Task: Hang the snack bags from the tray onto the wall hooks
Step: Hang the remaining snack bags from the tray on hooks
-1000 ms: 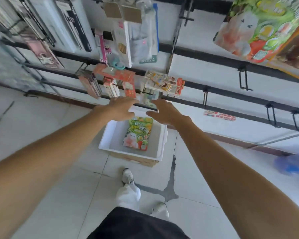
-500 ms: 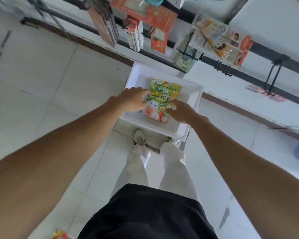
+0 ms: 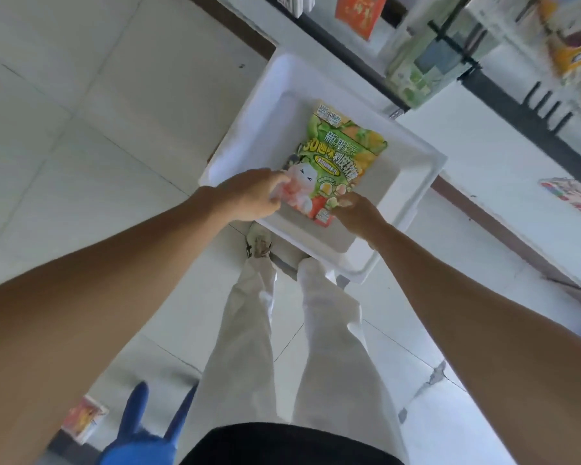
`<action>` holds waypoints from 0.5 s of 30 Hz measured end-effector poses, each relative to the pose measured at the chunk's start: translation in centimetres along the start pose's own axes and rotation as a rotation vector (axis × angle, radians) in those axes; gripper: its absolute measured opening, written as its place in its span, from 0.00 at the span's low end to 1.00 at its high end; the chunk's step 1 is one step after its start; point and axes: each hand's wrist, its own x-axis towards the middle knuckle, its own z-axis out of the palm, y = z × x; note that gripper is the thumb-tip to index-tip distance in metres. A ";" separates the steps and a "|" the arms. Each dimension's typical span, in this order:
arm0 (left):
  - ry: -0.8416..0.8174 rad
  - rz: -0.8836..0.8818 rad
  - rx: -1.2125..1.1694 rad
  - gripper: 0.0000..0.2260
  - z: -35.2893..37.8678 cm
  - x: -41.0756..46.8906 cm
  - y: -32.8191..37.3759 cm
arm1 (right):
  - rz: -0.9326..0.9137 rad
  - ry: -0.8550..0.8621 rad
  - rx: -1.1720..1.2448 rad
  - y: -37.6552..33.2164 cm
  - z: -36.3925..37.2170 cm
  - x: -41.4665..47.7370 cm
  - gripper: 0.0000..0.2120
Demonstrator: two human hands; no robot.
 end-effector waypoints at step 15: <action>0.091 -0.106 -0.284 0.26 4.9 10.6 -4.1 | 0.197 0.308 0.703 2.9 3.8 10.6 0.24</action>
